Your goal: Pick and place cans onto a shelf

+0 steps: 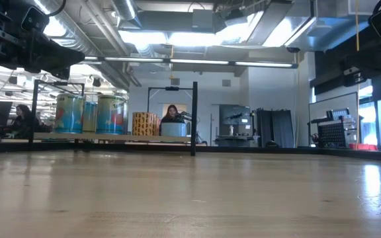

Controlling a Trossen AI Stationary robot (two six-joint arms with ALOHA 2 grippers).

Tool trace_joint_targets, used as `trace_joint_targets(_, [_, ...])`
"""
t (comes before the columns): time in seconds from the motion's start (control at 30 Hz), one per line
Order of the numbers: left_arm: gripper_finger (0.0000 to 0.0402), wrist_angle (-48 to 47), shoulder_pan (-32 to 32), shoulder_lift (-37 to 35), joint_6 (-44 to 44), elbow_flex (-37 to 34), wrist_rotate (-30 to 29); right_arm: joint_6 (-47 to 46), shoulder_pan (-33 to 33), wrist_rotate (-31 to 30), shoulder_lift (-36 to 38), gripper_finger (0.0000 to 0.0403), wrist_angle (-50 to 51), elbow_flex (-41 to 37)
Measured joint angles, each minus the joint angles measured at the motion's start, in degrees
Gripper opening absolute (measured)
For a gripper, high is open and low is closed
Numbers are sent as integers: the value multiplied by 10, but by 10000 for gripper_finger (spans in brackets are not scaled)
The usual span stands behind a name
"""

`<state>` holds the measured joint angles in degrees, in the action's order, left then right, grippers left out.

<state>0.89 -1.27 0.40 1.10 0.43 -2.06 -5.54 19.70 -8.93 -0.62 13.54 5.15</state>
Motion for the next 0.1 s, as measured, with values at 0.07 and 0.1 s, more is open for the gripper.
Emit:
trace_joint_targets(0.07, [0, 0, 0, 0, 0, 0, 0, 0, 0, 0, 0, 6, 0, 0])
trace_joint_targets(0.1, [0, 0, 0, 0, 0, 0, 0, 0, 0, 0, 0, 6, 0, 0])
